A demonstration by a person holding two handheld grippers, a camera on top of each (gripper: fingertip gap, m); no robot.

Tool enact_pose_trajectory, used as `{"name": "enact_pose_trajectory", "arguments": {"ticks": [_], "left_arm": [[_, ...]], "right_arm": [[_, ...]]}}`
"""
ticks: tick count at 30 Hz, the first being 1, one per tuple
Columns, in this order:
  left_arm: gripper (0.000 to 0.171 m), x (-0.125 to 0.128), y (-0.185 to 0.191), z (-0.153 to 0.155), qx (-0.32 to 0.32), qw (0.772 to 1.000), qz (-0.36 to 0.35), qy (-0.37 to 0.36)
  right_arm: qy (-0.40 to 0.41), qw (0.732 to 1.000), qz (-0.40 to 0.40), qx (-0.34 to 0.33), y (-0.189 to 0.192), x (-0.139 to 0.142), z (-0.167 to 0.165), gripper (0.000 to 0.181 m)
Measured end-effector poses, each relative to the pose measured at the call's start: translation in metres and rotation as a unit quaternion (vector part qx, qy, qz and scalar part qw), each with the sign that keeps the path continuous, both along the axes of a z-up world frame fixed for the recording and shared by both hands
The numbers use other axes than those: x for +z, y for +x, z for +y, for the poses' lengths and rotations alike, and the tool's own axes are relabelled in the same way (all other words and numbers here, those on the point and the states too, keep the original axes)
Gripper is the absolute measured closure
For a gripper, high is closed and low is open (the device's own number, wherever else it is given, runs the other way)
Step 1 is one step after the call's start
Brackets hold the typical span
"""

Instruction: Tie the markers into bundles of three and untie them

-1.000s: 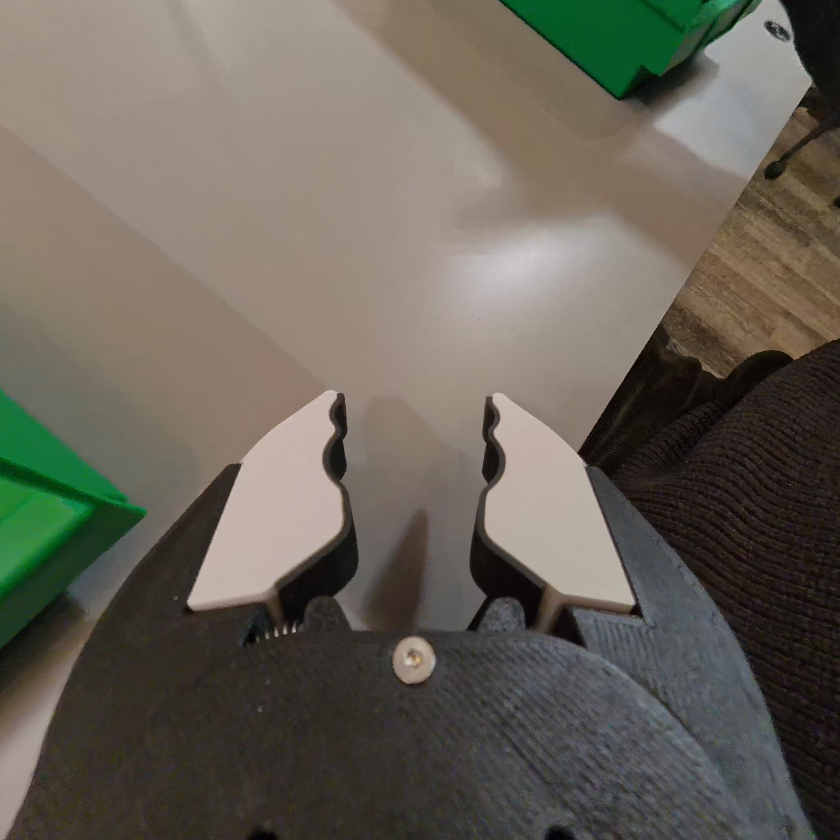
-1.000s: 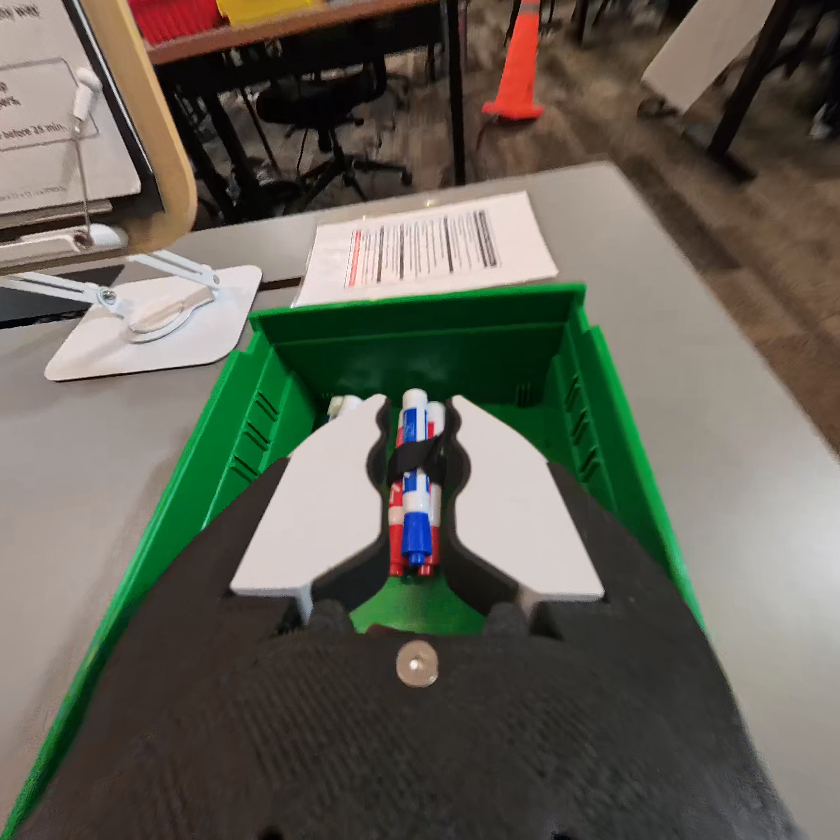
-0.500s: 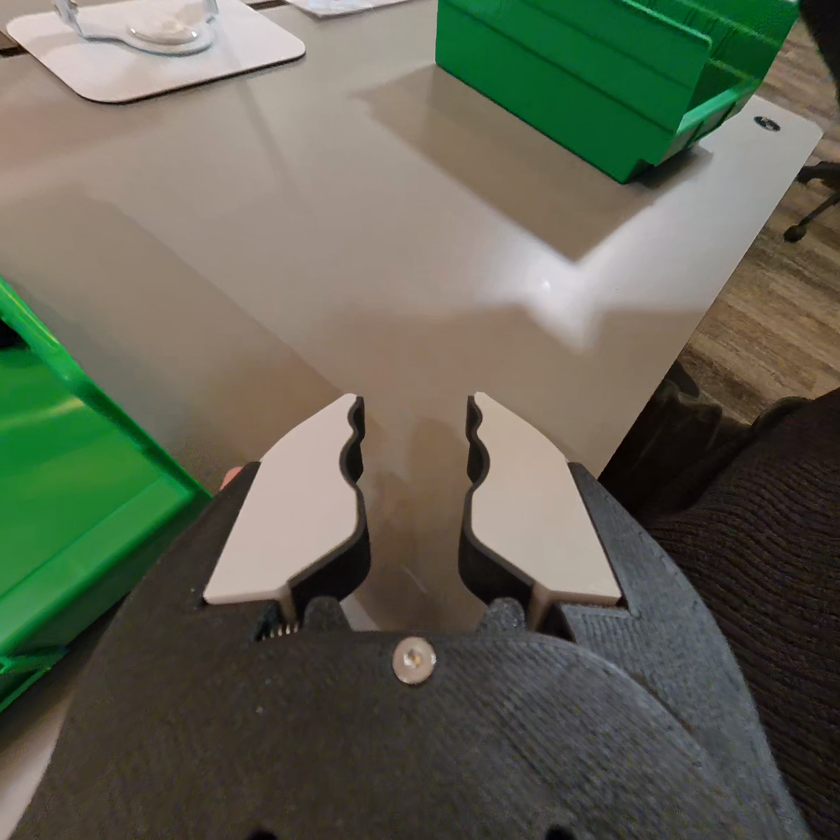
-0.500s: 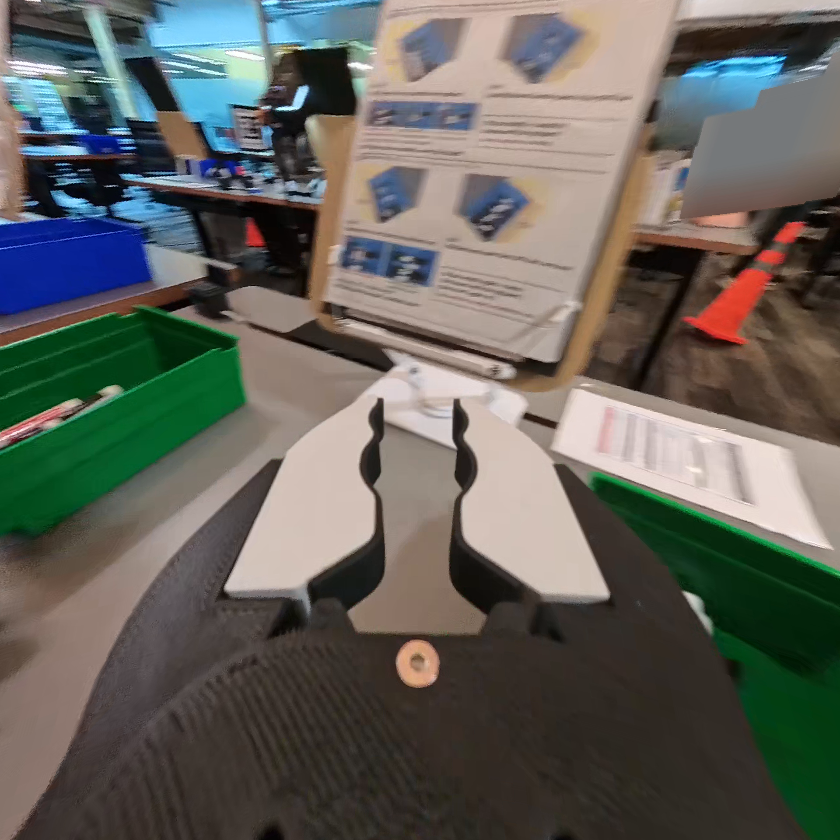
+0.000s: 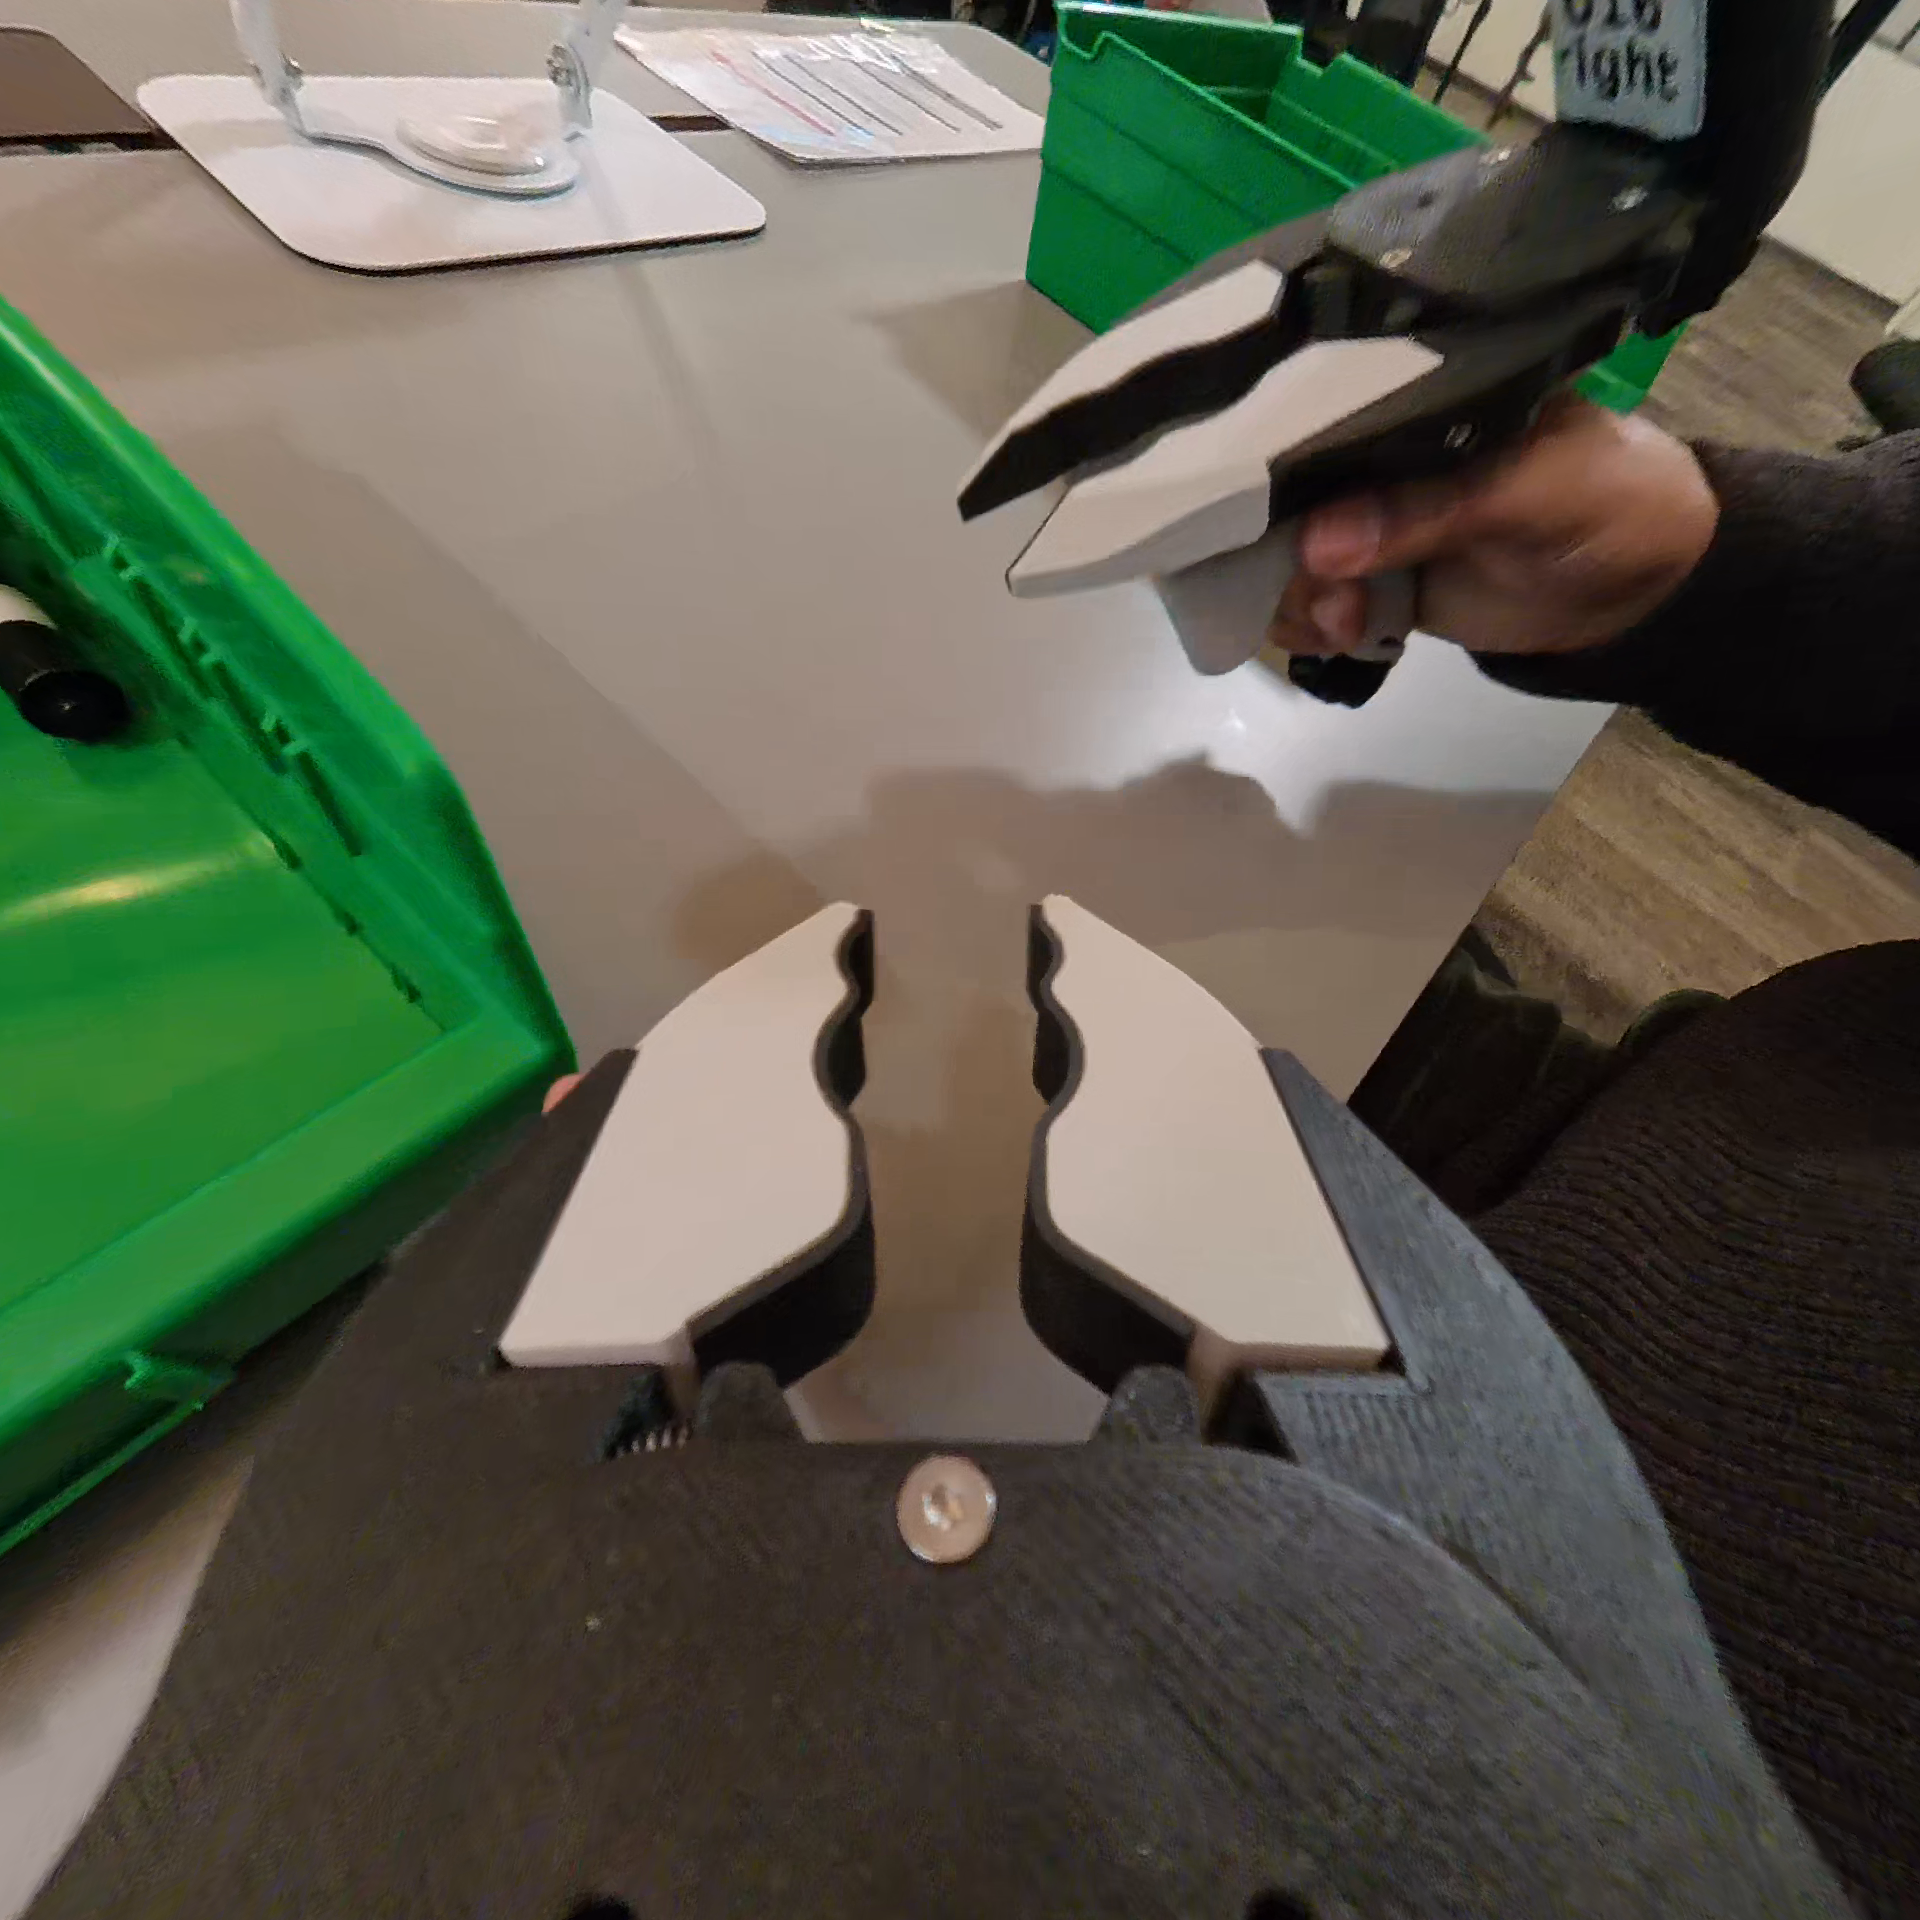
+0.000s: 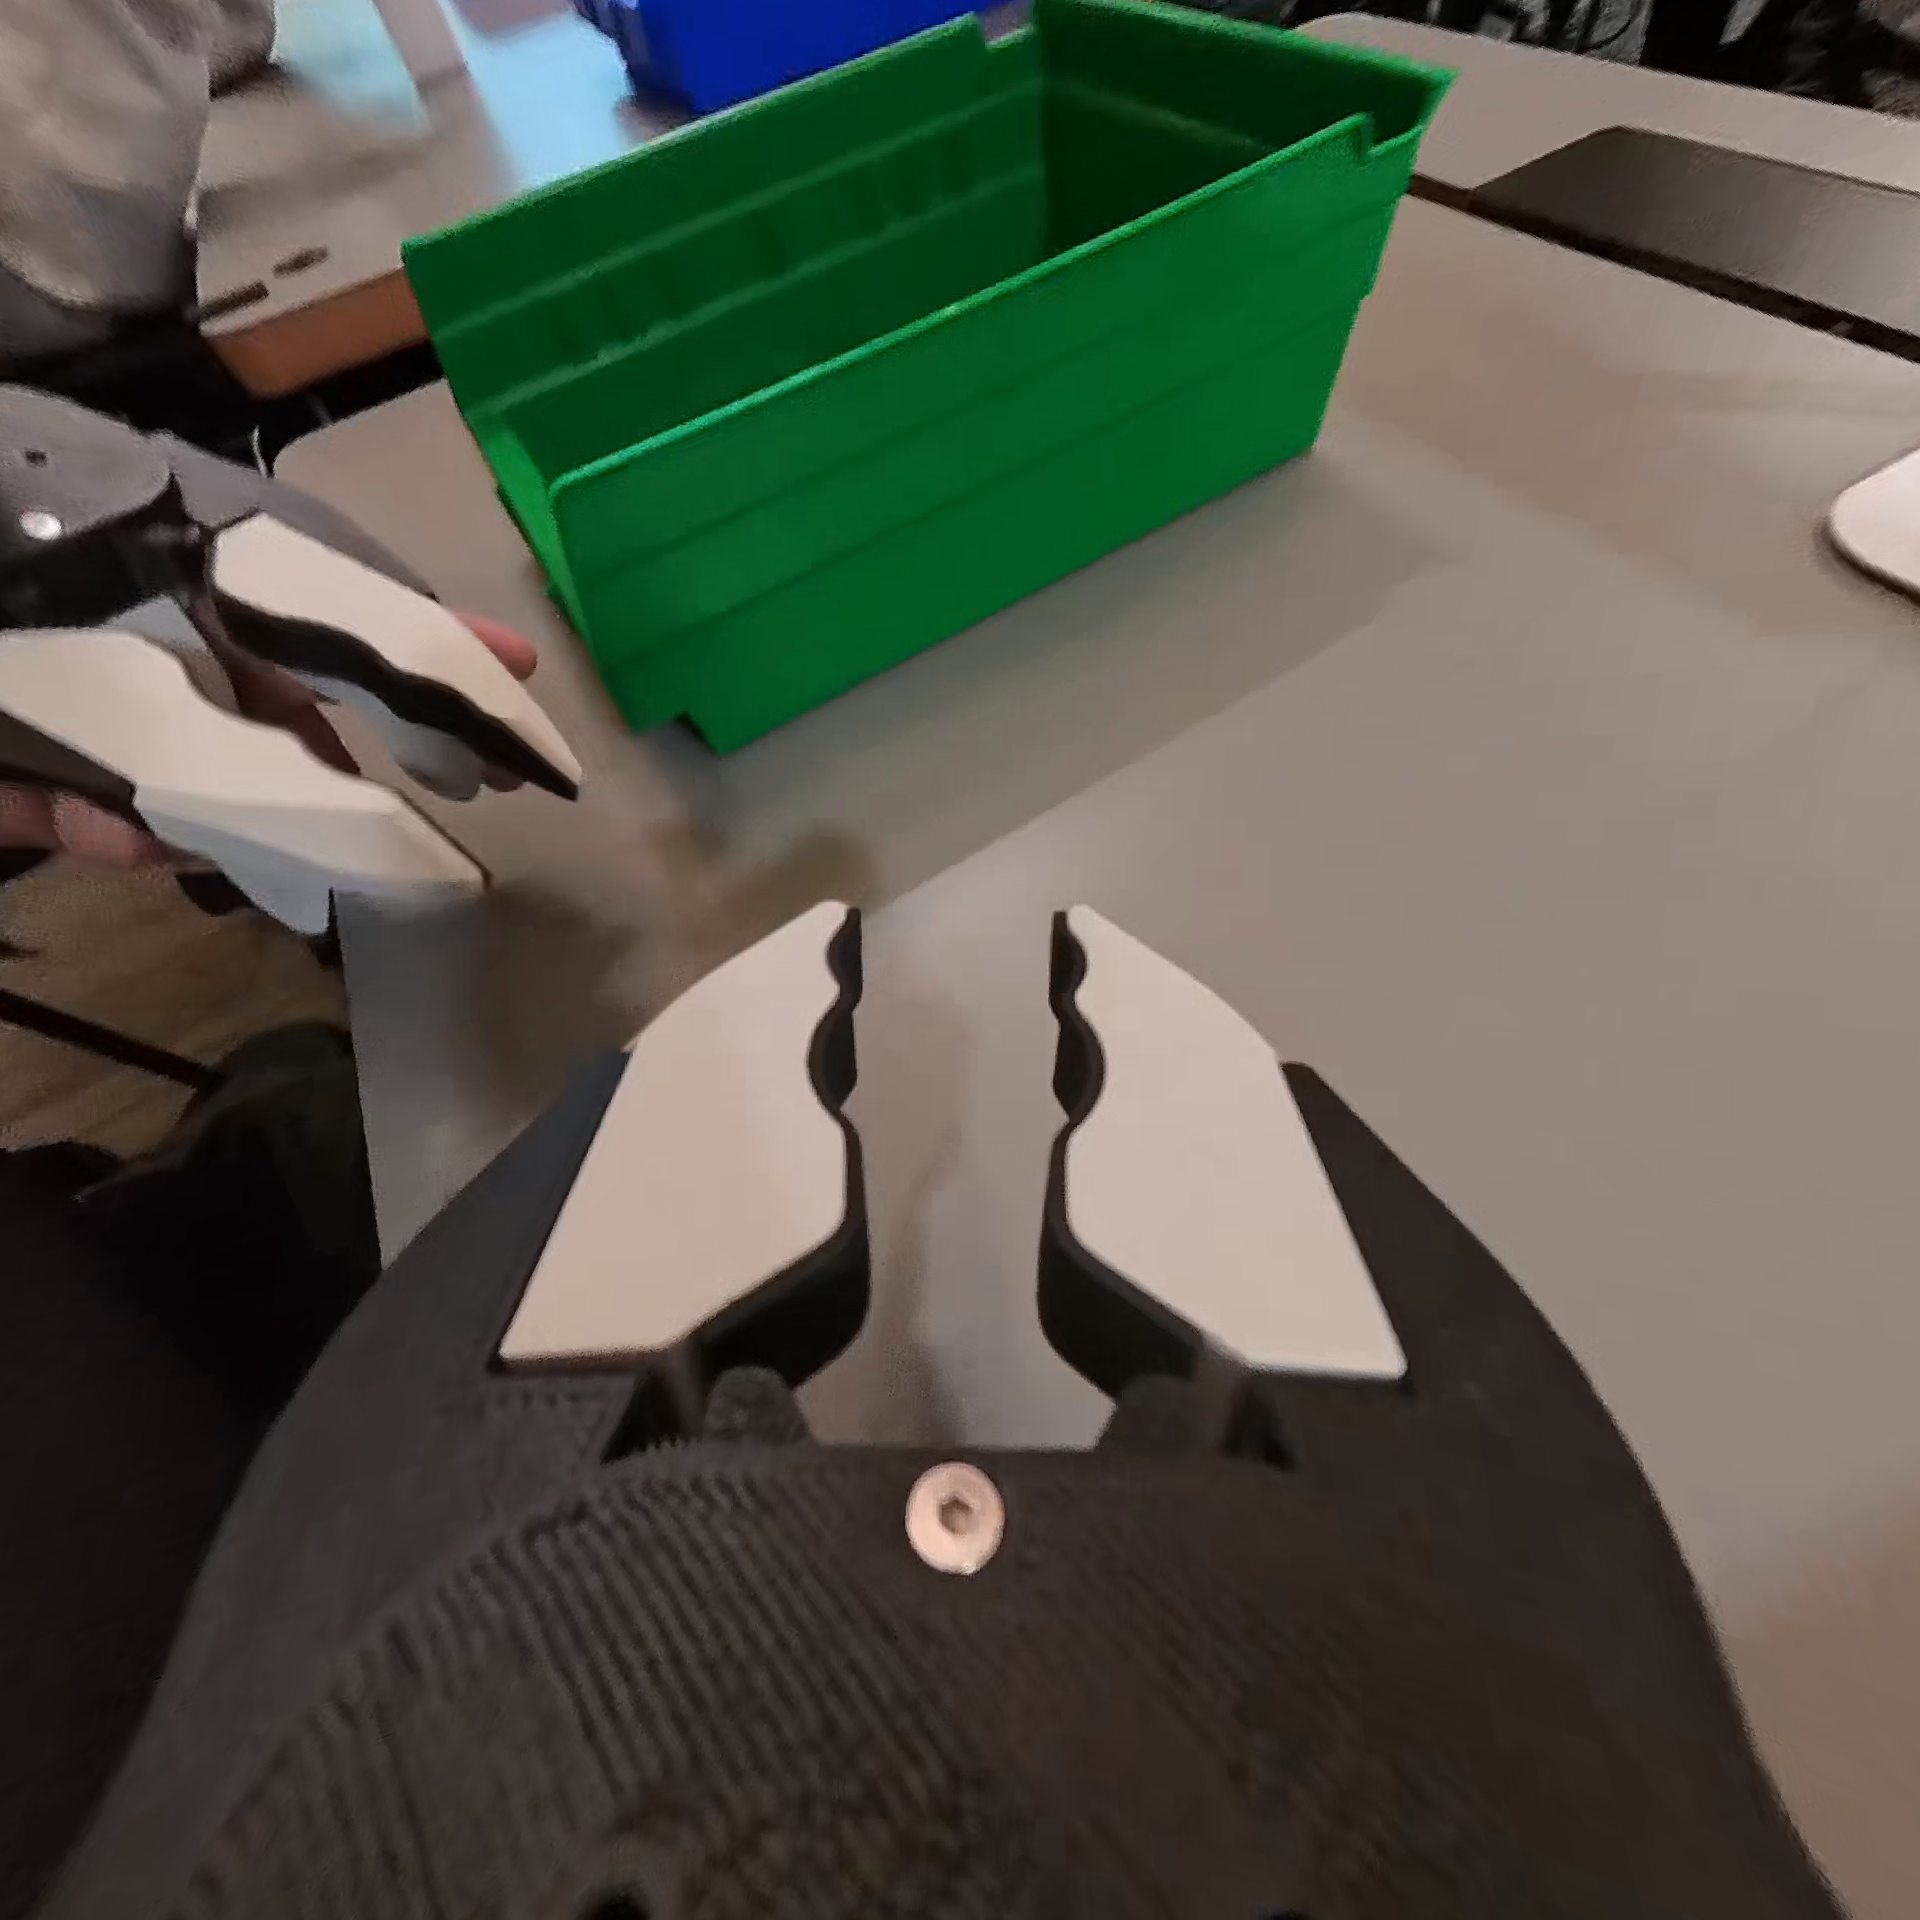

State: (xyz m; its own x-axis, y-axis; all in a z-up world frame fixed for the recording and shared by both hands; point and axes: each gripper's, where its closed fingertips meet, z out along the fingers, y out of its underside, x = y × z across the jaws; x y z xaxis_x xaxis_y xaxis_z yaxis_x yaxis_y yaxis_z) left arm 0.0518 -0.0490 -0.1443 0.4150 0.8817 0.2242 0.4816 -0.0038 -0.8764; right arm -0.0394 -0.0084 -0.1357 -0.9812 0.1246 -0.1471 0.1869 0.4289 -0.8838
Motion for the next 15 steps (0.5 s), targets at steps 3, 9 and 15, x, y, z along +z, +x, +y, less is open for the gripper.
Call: {"name": "enact_pose_trajectory", "arguments": {"ticks": [3, 9, 15], "left_arm": [[0.171, 0.007, 0.008, -0.003, -0.008, 0.999, -0.002, 0.047], [0.171, 0.016, 0.026, -0.035, 0.072, 0.995, 0.023, 0.071], [0.171, 0.009, 0.060, -0.077, 0.208, 0.978, 0.027, -0.019]], "right_arm": [[0.007, 1.000, 0.023, 0.016, 0.003, -0.002, -0.007, 0.146], [0.010, 0.994, 0.104, 0.038, 0.001, 0.011, -0.030, 0.141], [-0.037, 0.976, 0.195, 0.085, 0.018, 0.063, -0.081, 0.132]]}}
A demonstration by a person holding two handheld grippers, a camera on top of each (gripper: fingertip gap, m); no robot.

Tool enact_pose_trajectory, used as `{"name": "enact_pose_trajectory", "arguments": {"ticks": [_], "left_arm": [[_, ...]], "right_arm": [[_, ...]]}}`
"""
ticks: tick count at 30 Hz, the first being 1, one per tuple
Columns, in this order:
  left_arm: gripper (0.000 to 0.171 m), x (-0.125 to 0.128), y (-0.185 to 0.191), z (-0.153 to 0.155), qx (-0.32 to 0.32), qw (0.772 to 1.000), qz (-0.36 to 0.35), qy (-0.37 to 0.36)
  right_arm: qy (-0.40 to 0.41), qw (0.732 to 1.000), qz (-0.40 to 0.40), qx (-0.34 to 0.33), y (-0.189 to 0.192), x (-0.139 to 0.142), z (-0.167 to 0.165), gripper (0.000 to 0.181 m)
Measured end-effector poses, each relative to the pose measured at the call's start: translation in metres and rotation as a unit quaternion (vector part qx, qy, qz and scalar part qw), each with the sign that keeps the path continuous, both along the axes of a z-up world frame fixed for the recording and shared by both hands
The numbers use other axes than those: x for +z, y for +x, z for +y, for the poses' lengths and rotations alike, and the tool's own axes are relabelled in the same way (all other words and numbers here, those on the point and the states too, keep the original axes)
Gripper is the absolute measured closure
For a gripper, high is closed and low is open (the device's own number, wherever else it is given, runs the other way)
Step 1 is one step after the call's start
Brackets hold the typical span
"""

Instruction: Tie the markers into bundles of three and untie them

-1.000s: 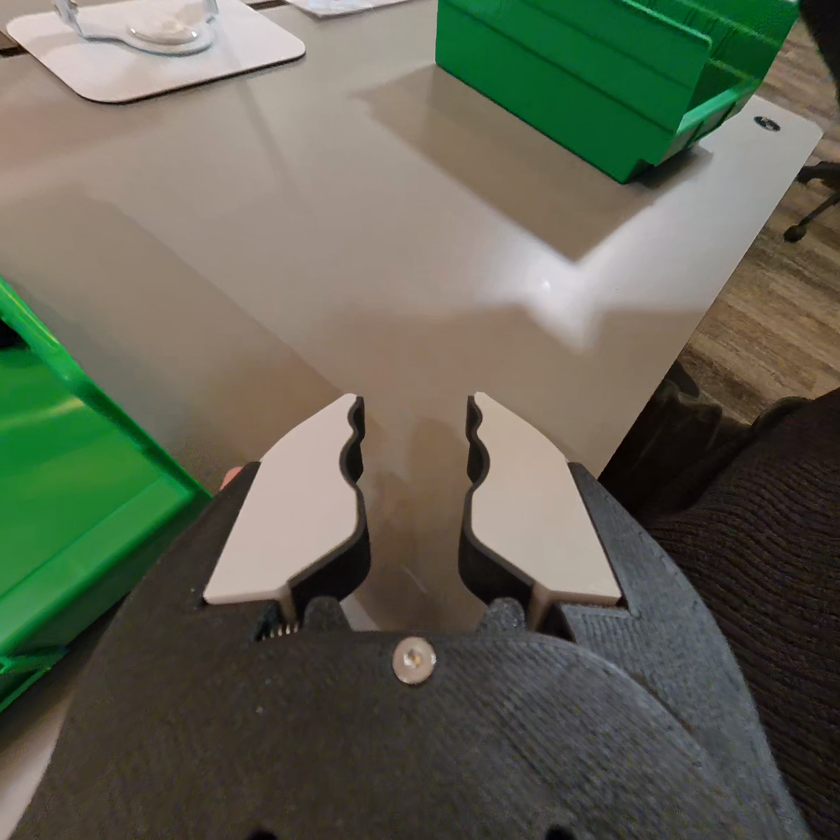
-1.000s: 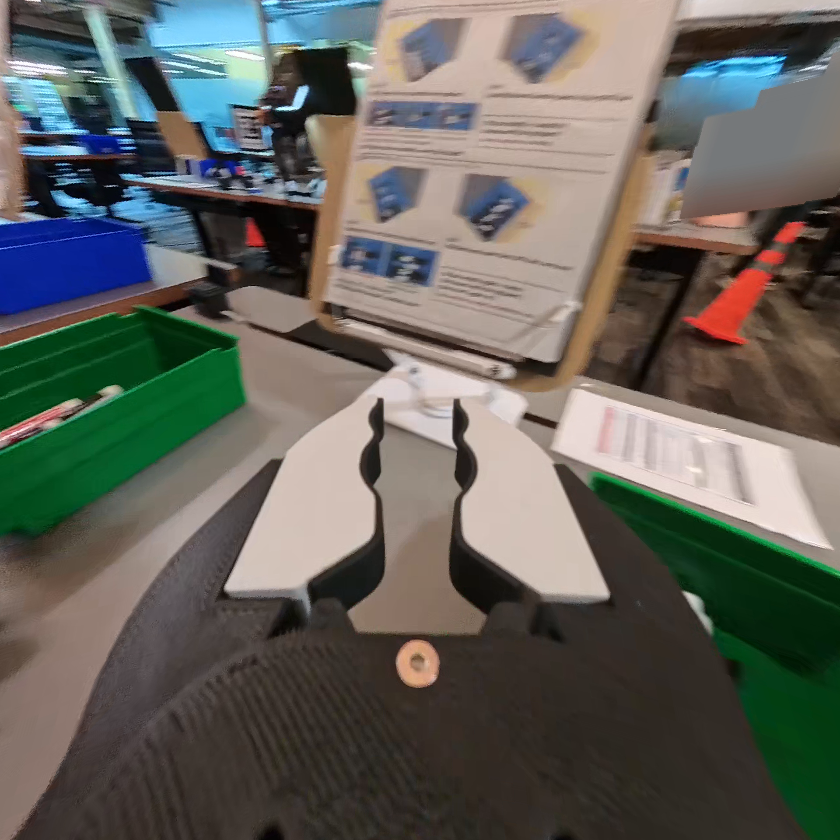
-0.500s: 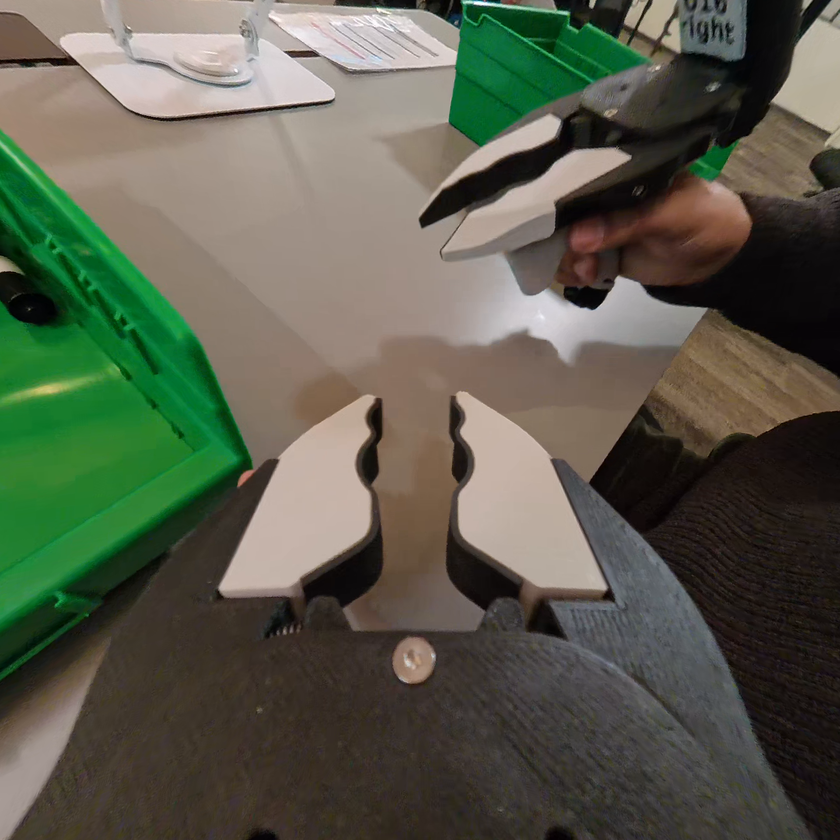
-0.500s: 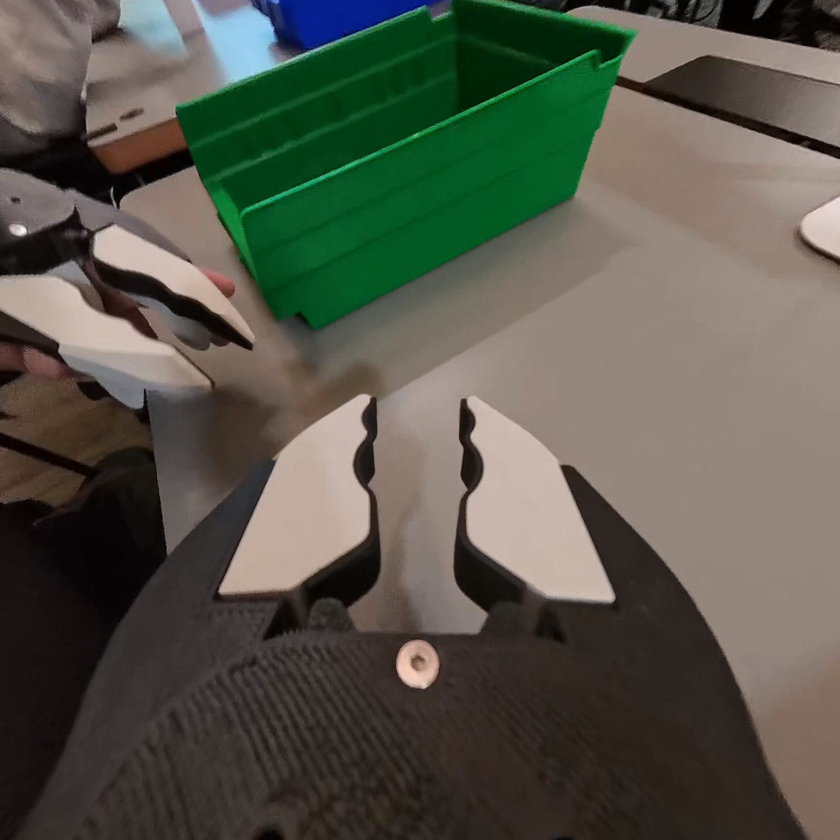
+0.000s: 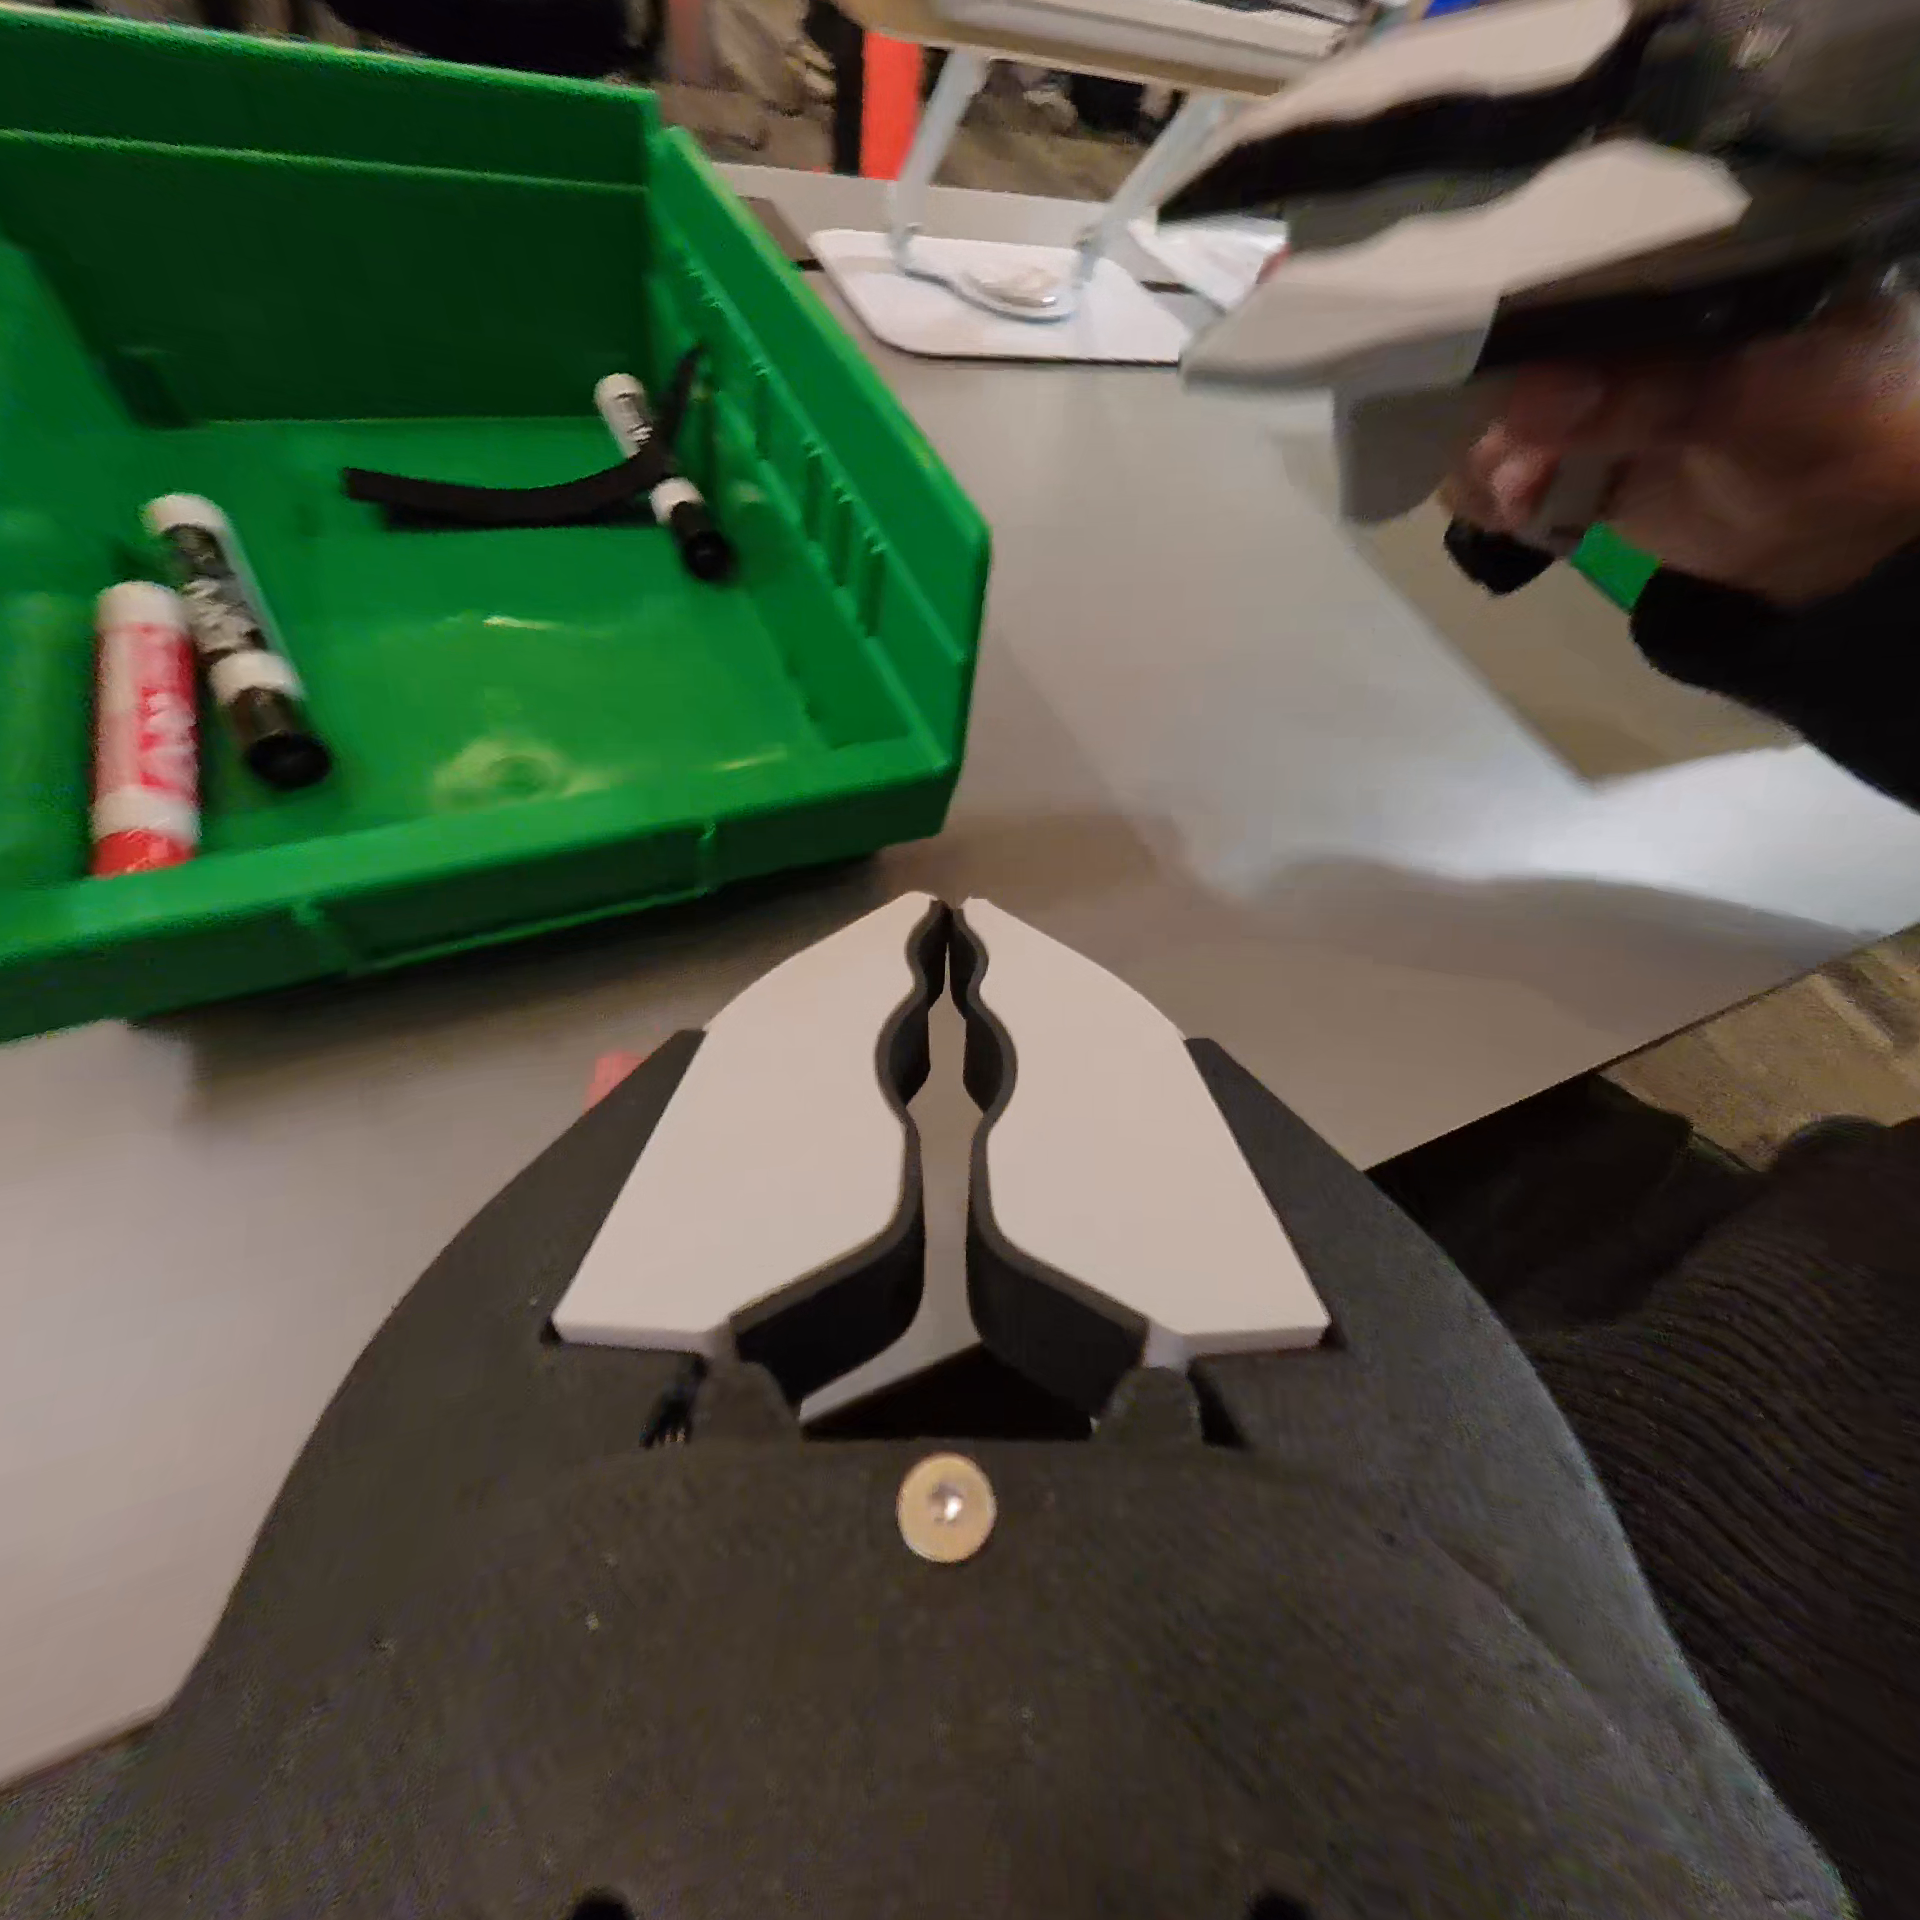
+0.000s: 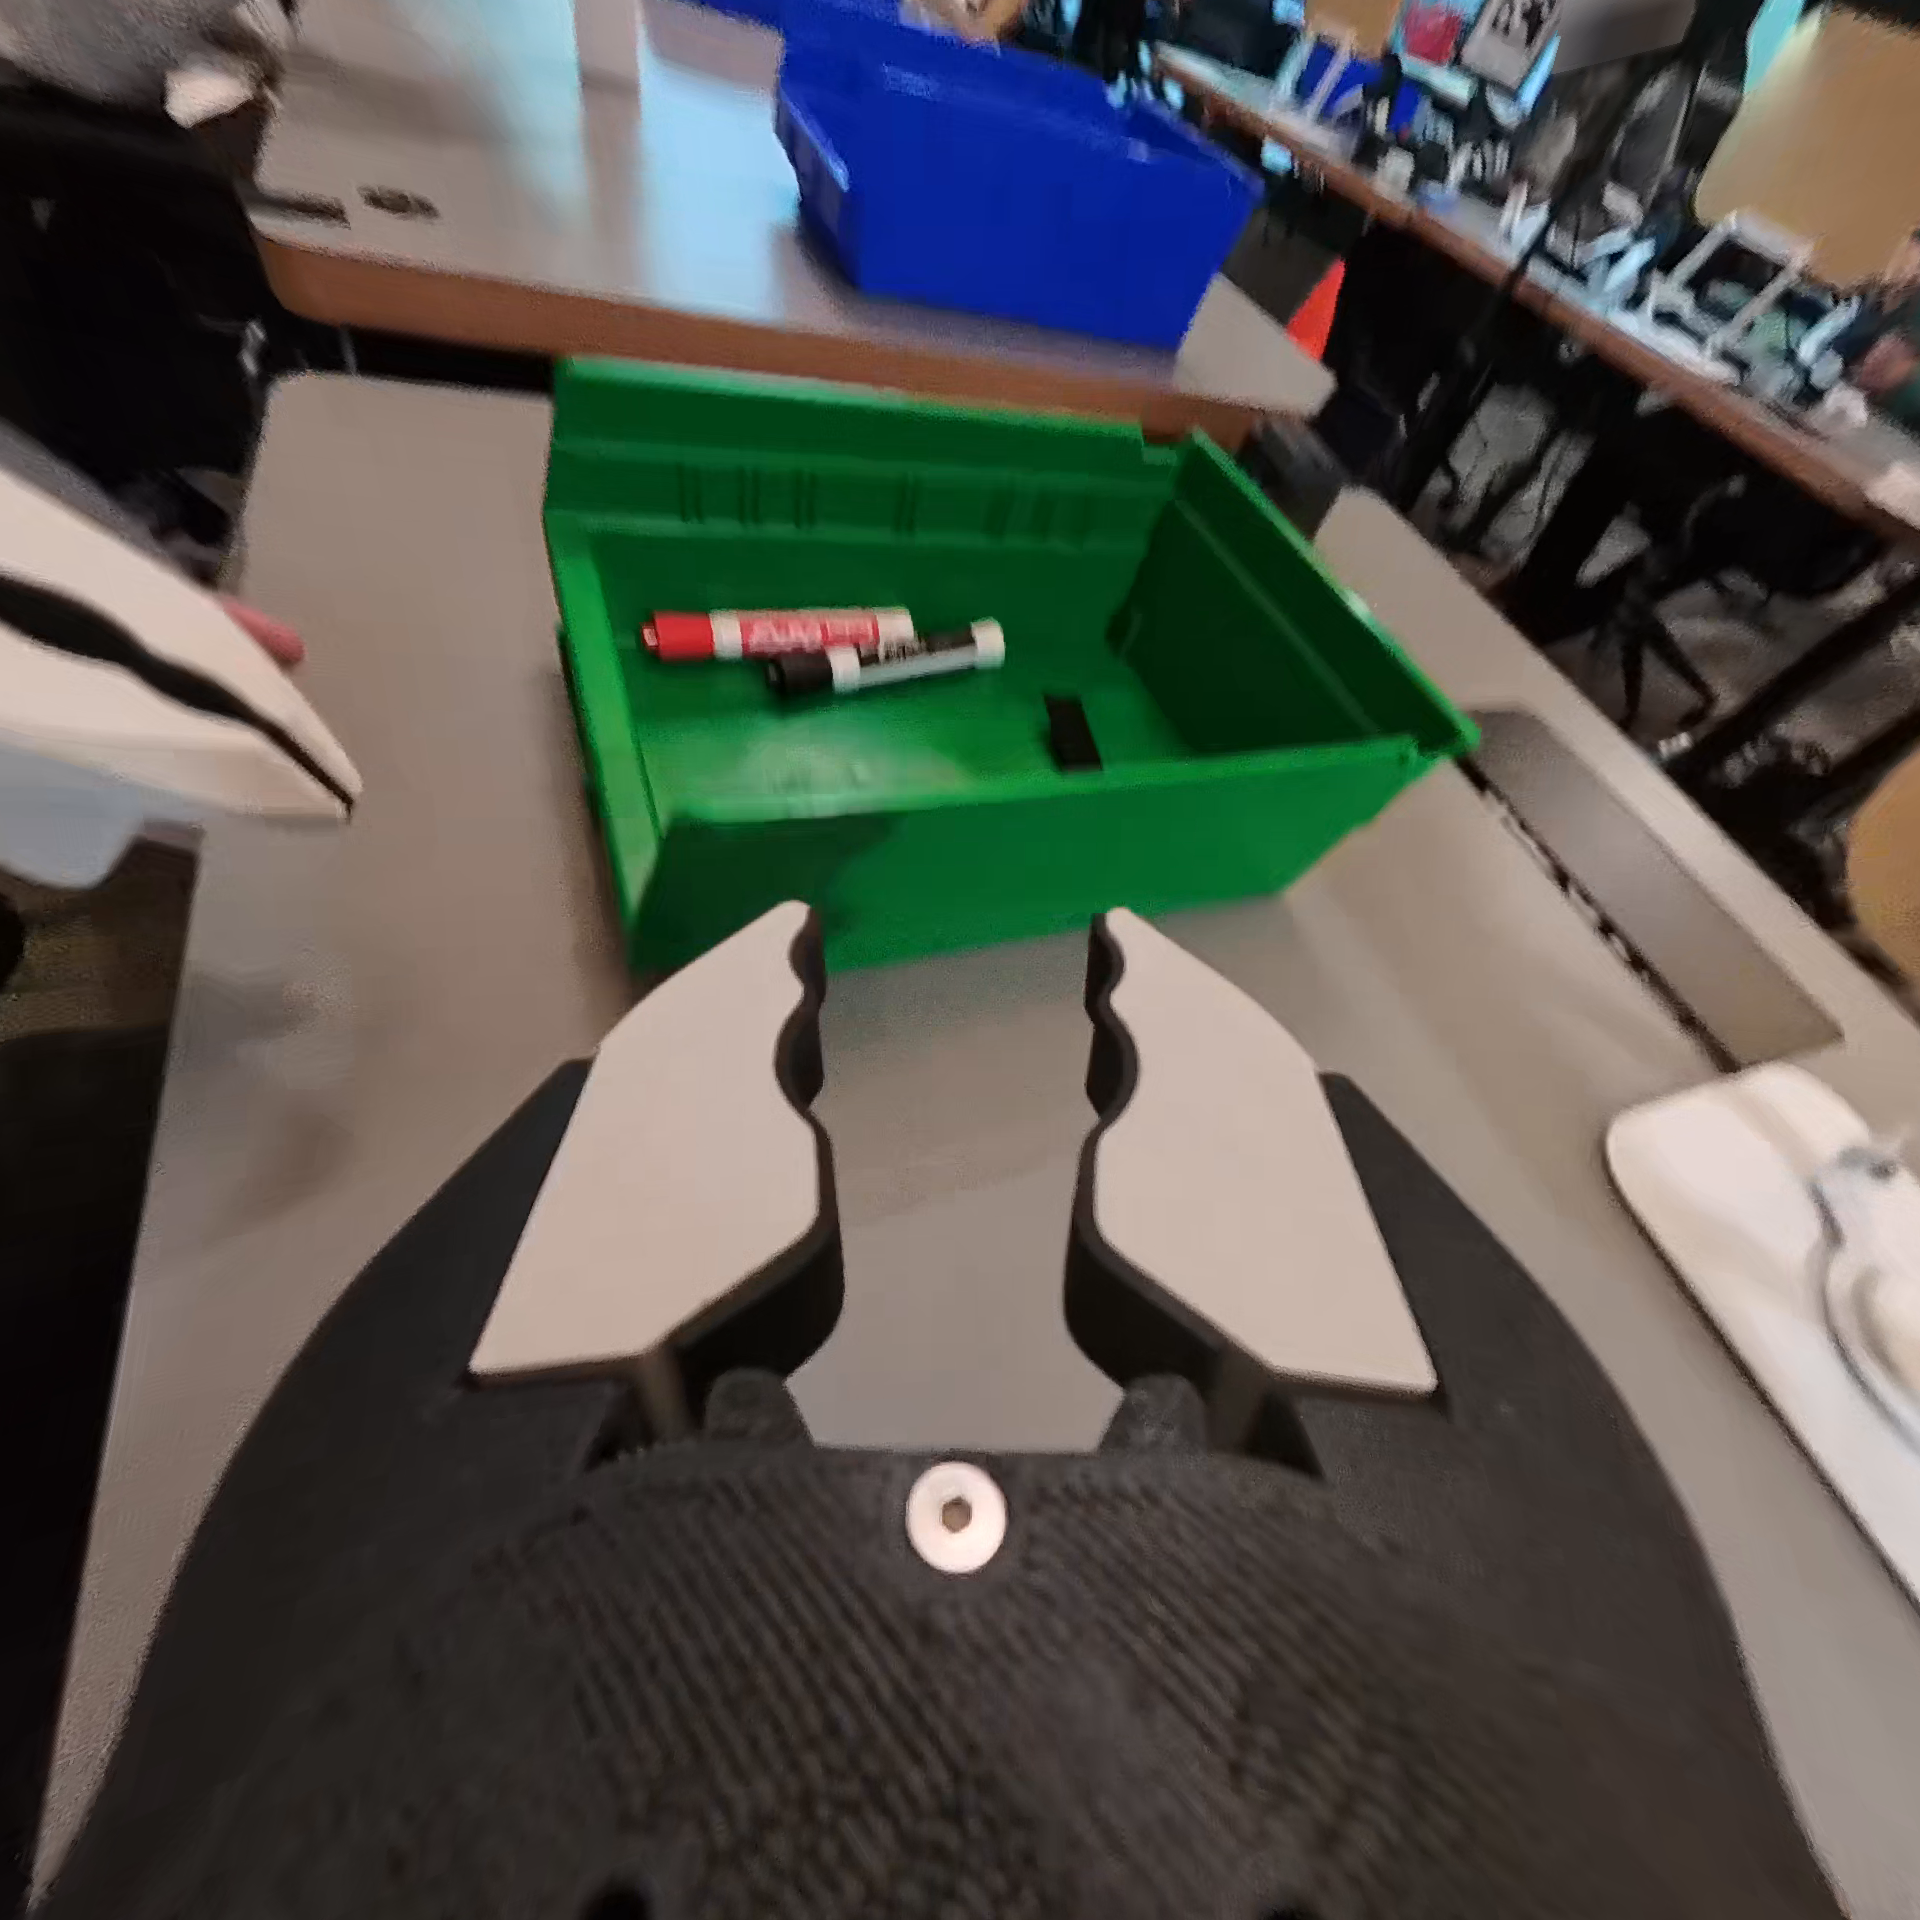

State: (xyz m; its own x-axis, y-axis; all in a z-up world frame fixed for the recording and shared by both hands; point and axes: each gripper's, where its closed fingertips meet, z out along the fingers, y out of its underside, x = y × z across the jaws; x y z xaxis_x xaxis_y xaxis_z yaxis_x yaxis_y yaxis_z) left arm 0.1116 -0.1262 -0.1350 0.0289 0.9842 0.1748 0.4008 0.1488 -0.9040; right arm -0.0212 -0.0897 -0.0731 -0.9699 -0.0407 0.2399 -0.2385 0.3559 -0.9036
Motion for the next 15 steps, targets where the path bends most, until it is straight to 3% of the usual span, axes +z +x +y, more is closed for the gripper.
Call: {"name": "enact_pose_trajectory", "arguments": {"ticks": [3, 7, 11, 15], "left_arm": [[0.171, 0.004, 0.020, -0.009, 0.028, 0.999, 0.010, 0.016], [0.163, 0.009, 0.048, -0.023, 0.065, 0.996, 0.027, 0.051], [0.153, 0.016, 0.070, -0.031, 0.087, 0.994, 0.043, 0.059], [0.149, 0.026, 0.074, -0.029, 0.079, 0.994, 0.057, 0.059]], "right_arm": [[-0.016, 0.998, -0.038, 0.040, 0.016, 0.027, -0.037, 0.125], [0.049, 0.988, -0.114, 0.095, 0.034, 0.033, -0.107, 0.117], [0.220, 0.959, -0.148, 0.095, 0.033, -0.011, -0.178, 0.122], [0.393, 0.901, -0.177, 0.052, 0.034, -0.077, -0.205, 0.122]]}}
